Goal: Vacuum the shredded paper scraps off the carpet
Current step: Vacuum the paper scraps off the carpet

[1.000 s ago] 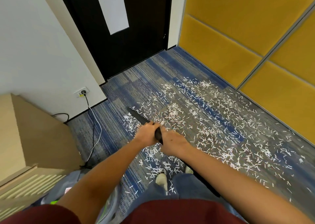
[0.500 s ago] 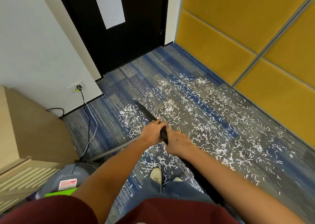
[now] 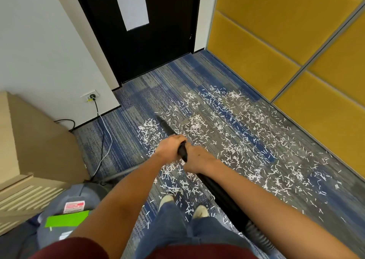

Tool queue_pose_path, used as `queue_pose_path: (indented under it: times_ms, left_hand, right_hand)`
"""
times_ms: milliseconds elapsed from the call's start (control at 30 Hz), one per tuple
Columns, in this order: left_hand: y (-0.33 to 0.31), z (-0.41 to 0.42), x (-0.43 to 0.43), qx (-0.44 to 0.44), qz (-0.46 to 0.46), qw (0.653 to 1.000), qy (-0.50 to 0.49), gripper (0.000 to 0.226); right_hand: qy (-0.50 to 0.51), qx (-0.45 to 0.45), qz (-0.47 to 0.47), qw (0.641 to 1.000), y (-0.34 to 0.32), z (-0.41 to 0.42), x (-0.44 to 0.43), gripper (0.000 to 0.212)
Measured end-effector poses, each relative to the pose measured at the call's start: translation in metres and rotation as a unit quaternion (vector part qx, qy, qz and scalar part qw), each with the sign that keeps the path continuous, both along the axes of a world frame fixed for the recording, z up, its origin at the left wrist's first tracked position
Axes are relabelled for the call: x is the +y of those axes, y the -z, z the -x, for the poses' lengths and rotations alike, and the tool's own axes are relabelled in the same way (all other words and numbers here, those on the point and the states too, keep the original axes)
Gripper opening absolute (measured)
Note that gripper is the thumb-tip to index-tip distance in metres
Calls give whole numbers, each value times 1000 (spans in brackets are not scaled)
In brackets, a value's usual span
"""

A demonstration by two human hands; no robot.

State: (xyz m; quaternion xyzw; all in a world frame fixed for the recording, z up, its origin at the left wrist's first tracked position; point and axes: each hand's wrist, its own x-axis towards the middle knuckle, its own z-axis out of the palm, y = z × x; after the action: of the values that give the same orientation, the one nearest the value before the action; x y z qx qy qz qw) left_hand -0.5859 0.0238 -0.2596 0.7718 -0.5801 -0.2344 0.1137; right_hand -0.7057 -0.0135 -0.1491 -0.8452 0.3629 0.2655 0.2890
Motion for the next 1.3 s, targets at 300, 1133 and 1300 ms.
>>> queue_pose_path:
  times_ms: [300,1133,1300]
  left_hand:
    - [-16,-41,26,84,117,982,-124,47]
    - [-11,-48,46,84,93,991,-41,15]
    - [-7,-51,63,72,85,993,-36,17]
  right_hand:
    - [-59,-19,14,998,-31,-54,13,57]
    - [-9,32,81,996,-26,-61,61,61]
    - [-21,27,57,998,-27,-59,72,61]
